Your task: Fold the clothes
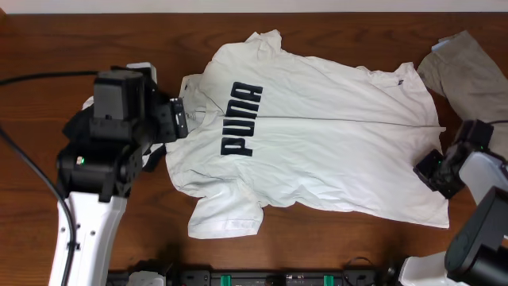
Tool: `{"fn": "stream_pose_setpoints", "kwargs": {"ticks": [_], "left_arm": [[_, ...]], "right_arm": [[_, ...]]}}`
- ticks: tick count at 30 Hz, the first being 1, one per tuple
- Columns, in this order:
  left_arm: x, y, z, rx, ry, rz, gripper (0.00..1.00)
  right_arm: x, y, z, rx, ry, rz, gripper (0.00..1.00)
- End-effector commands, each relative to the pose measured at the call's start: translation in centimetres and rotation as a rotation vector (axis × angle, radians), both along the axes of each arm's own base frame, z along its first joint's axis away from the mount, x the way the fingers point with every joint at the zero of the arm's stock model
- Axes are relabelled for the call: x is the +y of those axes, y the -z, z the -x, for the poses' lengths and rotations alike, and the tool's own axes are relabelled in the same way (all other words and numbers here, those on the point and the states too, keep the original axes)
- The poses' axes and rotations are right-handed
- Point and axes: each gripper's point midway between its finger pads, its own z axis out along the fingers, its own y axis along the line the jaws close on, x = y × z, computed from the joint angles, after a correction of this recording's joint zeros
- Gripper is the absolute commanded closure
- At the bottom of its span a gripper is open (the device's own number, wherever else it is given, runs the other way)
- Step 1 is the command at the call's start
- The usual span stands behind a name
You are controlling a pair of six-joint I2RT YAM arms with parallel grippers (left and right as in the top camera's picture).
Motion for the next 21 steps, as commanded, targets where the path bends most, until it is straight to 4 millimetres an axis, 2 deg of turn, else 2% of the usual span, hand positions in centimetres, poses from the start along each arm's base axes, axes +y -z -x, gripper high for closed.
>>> {"fn": "stream_pose_setpoints", "kwargs": {"ticks": [1, 4, 6, 9, 12, 15, 17, 21], "left_arm": [[0.1, -0.9, 0.5, -0.017, 0.004, -0.002, 0.11], [0.1, -0.8, 0.8, -0.008, 0.004, -0.003, 0.11], [0.1, -0.7, 0.8, -0.006, 0.004, -0.004, 0.11], [0.1, -0.7, 0.8, -0.006, 0.004, -0.004, 0.11], [0.1, -0.7, 0.9, -0.005, 0.004, -0.004, 0.10], [0.1, -0.4, 1.2, 0.011, 0.004, -0.006, 0.10], [0.2, 0.0, 1.6, 0.038, 0.004, -0.009, 0.10], [0.4, 1.2, 3.2, 0.119, 0.004, -0.019, 0.10]], "right_arm": [[-1.4, 2.7, 5.5, 0.181, 0.142, 0.061, 0.99], [-3.3, 2.4, 8.3, 0.259, 0.224, 0.105, 0.99], [-4.0, 2.2, 9.3, 0.283, 0.258, 0.112, 0.99], [-4.1, 2.1, 9.6, 0.271, 0.278, 0.087, 0.99], [-3.2, 2.2, 8.0, 0.202, 0.198, 0.021, 0.99], [-2.1, 1.4, 5.5, 0.085, 0.114, -0.060, 0.98], [-1.2, -0.1, 3.3, -0.026, 0.048, -0.118, 0.91], [0.1, -4.1, 0.4, -0.204, -0.027, -0.188, 0.67]]}}
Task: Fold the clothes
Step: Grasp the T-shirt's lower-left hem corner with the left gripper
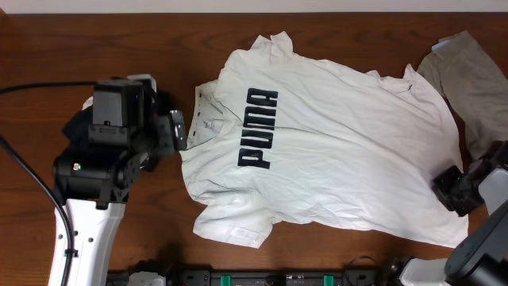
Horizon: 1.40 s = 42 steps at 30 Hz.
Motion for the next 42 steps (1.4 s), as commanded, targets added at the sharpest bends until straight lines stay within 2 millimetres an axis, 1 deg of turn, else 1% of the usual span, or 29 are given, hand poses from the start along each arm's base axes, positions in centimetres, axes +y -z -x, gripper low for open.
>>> {"fn": "stream_pose_setpoints", "kwargs": {"ticks": [1, 2, 3, 5, 7, 8, 11, 14, 16, 20, 23, 26, 28, 32, 35, 36, 38, 40, 41, 42], "left_arm": [[0.1, 0.0, 1.0, 0.029, -0.001, -0.004, 0.10], [0.2, 0.3, 1.5, 0.054, -0.013, 0.003, 0.10], [0.0, 0.8, 2.2, 0.092, -0.022, 0.020, 0.10], [-0.6, 1.8, 3.3, 0.158, -0.015, 0.055, 0.10], [-1.7, 3.4, 4.4, 0.242, 0.006, 0.112, 0.10], [-2.2, 4.2, 5.0, 0.287, -0.004, 0.153, 0.10], [-3.7, 6.9, 6.8, 0.417, -0.041, 0.258, 0.10], [-4.4, 10.2, 9.1, 0.556, -0.118, 0.323, 0.11], [-4.3, 12.2, 10.6, 0.629, -0.157, 0.328, 0.16], [-4.0, 16.2, 13.3, 0.742, -0.273, 0.332, 0.18], [-3.9, 19.0, 14.2, 0.765, -0.311, 0.341, 0.18], [-4.8, 21.3, 14.6, 0.761, -0.291, 0.400, 0.18], [-5.2, 22.6, 14.7, 0.752, -0.279, 0.428, 0.17], [-5.3, 24.7, 14.8, 0.724, -0.290, 0.446, 0.19], [-5.2, 25.5, 15.3, 0.726, -0.303, 0.448, 0.34], [-5.2, 25.6, 15.4, 0.727, -0.303, 0.447, 0.37], [-5.2, 25.7, 15.3, 0.720, -0.300, 0.448, 0.48], [-5.2, 25.7, 14.9, 0.705, -0.297, 0.448, 0.64], [-5.2, 25.7, 14.9, 0.704, -0.297, 0.451, 0.78], [-5.5, 25.5, 14.9, 0.710, -0.294, 0.470, 0.88]], "right_arm": [[2.0, -4.4, -3.4, -0.224, -0.103, -0.082, 0.60], [2.1, -5.2, -3.5, -0.245, -0.107, -0.080, 0.58], [2.3, -6.1, -3.6, -0.268, -0.111, -0.075, 0.53], [2.5, -7.4, -3.6, -0.297, -0.117, -0.063, 0.48], [2.9, -8.4, -3.2, -0.314, -0.120, -0.051, 0.43], [3.1, -8.9, -2.9, -0.318, -0.121, -0.050, 0.43], [3.7, -9.6, -2.3, -0.318, -0.126, -0.049, 0.41], [4.0, -9.7, -1.8, -0.309, -0.152, -0.048, 0.40], [4.1, -9.6, -1.7, -0.302, -0.158, -0.051, 0.40], [4.1, -9.6, -1.7, -0.302, -0.158, -0.052, 0.40], [4.1, -9.6, -1.7, -0.304, -0.158, -0.050, 0.40], [4.0, -9.6, -1.8, -0.305, -0.158, -0.048, 0.40], [4.0, -9.6, -1.8, -0.307, -0.158, -0.047, 0.40], [4.0, -9.6, -1.8, -0.307, -0.158, -0.047, 0.41], [4.0, -9.6, -1.8, -0.307, -0.158, -0.047, 0.41], [4.0, -9.6, -1.8, -0.307, -0.158, -0.047, 0.41], [4.0, -9.6, -1.8, -0.307, -0.158, -0.047, 0.41], [4.0, -9.6, -1.8, -0.307, -0.158, -0.047, 0.41], [4.0, -9.6, -1.8, -0.307, -0.158, -0.047, 0.41], [4.0, -9.6, -1.8, -0.307, -0.158, -0.048, 0.41]]}}
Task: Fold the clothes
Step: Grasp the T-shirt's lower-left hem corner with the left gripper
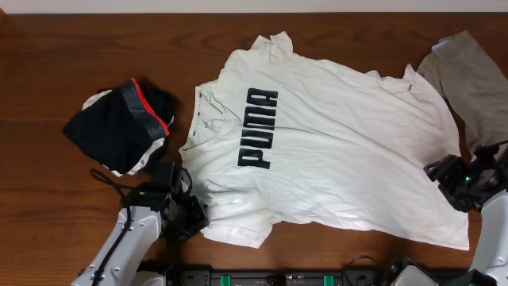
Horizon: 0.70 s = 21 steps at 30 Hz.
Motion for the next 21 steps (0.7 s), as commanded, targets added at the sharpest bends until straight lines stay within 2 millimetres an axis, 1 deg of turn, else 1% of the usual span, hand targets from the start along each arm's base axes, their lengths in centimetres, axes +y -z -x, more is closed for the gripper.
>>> {"fn": "stream_pose_setpoints", "kwargs": {"ticks": [1, 3, 5, 8, 11, 14, 15, 16, 18, 20, 21], "left_arm": [[-0.6, -0.1, 0.4, 0.014, 0.001, 0.039, 0.94], [-1.4, -0.8, 0.3, 0.016, 0.002, 0.086, 0.94], [-1.7, -1.9, 0.0, 0.014, -0.001, 0.106, 0.94], [-1.8, -4.6, -1.0, -0.026, 0.005, 0.109, 0.94], [-1.7, -8.3, -2.5, -0.123, 0.008, 0.098, 0.94], [-1.3, -11.1, -3.4, -0.209, 0.007, 0.081, 0.94], [-1.3, -11.8, -3.5, -0.229, 0.007, 0.079, 0.94], [-1.2, -12.4, -3.5, -0.245, 0.007, 0.080, 0.94], [-1.2, -12.8, -3.5, -0.260, 0.007, 0.081, 0.94], [-1.2, -12.8, -3.2, -0.251, 0.003, 0.078, 0.94], [-1.1, -12.8, -3.0, -0.245, 0.004, 0.078, 0.94]], "right_arm": [[0.0, -0.6, -0.3, -0.021, -0.016, 0.009, 0.41], [0.0, -0.6, -0.2, -0.014, -0.014, 0.010, 0.42], [-0.4, -0.3, 0.3, 0.012, -0.004, 0.031, 0.43], [-1.3, 0.2, 1.3, 0.074, 0.046, 0.069, 0.45], [-2.0, 0.4, 2.1, 0.119, 0.101, 0.087, 0.44], [-2.5, 0.8, 3.3, 0.176, 0.150, 0.104, 0.45], [-2.6, 0.9, 3.7, 0.197, 0.161, 0.108, 0.45], [-2.7, 1.0, 4.3, 0.225, 0.175, 0.117, 0.44], [-3.2, 1.2, 5.4, 0.277, 0.222, 0.139, 0.43], [-3.4, 1.3, 6.6, 0.333, 0.262, 0.155, 0.38], [-3.5, 1.4, 7.3, 0.363, 0.281, 0.163, 0.34]]}}
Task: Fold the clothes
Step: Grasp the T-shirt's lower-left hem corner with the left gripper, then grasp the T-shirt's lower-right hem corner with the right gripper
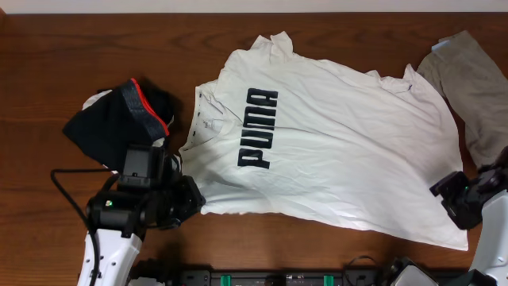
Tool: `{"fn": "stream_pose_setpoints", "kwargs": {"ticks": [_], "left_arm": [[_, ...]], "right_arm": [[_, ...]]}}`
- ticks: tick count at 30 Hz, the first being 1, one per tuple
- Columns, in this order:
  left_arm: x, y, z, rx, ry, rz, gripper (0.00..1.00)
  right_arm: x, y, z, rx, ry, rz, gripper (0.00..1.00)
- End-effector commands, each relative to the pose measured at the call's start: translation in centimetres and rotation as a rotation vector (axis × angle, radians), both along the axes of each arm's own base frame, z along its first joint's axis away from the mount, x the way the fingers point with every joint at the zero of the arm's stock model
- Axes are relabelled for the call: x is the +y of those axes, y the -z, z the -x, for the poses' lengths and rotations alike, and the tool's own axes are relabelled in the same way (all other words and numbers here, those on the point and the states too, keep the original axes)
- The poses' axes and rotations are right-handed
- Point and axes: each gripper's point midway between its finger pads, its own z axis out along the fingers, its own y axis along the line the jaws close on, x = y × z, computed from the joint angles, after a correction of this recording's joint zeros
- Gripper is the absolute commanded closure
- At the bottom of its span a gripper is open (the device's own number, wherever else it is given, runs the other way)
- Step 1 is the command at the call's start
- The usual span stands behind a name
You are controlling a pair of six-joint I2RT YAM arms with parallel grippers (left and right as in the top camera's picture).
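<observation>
A white T-shirt point(333, 151) with black PUMA lettering lies spread on the wooden table, collar to the left and hem to the right. My left gripper point(190, 204) sits at the shirt's near-left edge, where the near sleeve is drawn in and no longer juts toward the front. It appears shut on that sleeve. My right gripper point(450, 202) rests at the near corner of the hem, and its jaws are too dark to read. The far sleeve point(266, 44) lies flat.
A dark garment with red trim point(119, 123) lies crumpled left of the collar, just beyond my left arm. A khaki garment point(472, 83) lies at the far right. A black rail runs along the table's front edge point(278, 278).
My left arm has moved up and left beside the shirt's edge. The near sleeve, which jutted toward the front, has been pulled in. My right gripper has shifted slightly toward the front.
At first my left gripper was at the collar and the right at the hem, with the shirt further left. Then the shirt lay shifted right. Later my left arm was down by the near sleeve, uncovering the dark garment. Now that sleeve is drawn in.
</observation>
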Motion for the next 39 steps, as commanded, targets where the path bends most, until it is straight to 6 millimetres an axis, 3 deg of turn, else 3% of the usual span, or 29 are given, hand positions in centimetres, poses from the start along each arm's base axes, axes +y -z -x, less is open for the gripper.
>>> {"fn": "stream_pose_setpoints", "kwargs": {"ticks": [1, 7, 10, 12, 16, 25, 35, 37, 39], "left_arm": [[0.4, 0.1, 0.2, 0.012, -0.010, -0.026, 0.94], [0.3, -0.1, -0.4, -0.018, -0.010, -0.022, 0.94], [0.3, -0.2, -0.6, -0.028, -0.010, -0.020, 0.94], [0.3, -0.2, -0.7, -0.029, -0.010, -0.020, 0.94], [0.3, -0.2, -0.7, -0.029, -0.010, -0.020, 0.94], [0.3, -0.2, -0.7, -0.031, -0.010, -0.019, 0.94], [0.3, -0.3, -0.8, -0.036, -0.010, -0.019, 0.94], [0.3, -0.3, -0.9, -0.038, -0.010, -0.019, 0.93], [0.3, -0.3, -0.9, -0.038, -0.010, -0.018, 0.94]], "right_arm": [[-1.9, -0.3, 2.4, 0.104, 0.123, 0.095, 0.30], [-1.5, 1.7, 4.8, 0.199, 0.192, 0.108, 0.30], [-1.3, 3.1, 5.6, 0.221, 0.202, 0.114, 0.35], [-1.2, 4.0, 6.5, 0.246, 0.227, 0.130, 0.45], [-0.8, 5.3, 7.4, 0.269, 0.243, 0.130, 0.48], [-0.1, 6.1, 8.2, 0.284, 0.318, 0.117, 0.50], [1.2, 8.7, 8.1, 0.232, 0.353, 0.070, 0.50], [1.1, 8.9, 8.0, 0.219, 0.354, 0.077, 0.59], [0.8, 9.0, 7.7, 0.202, 0.356, 0.086, 0.85]]}}
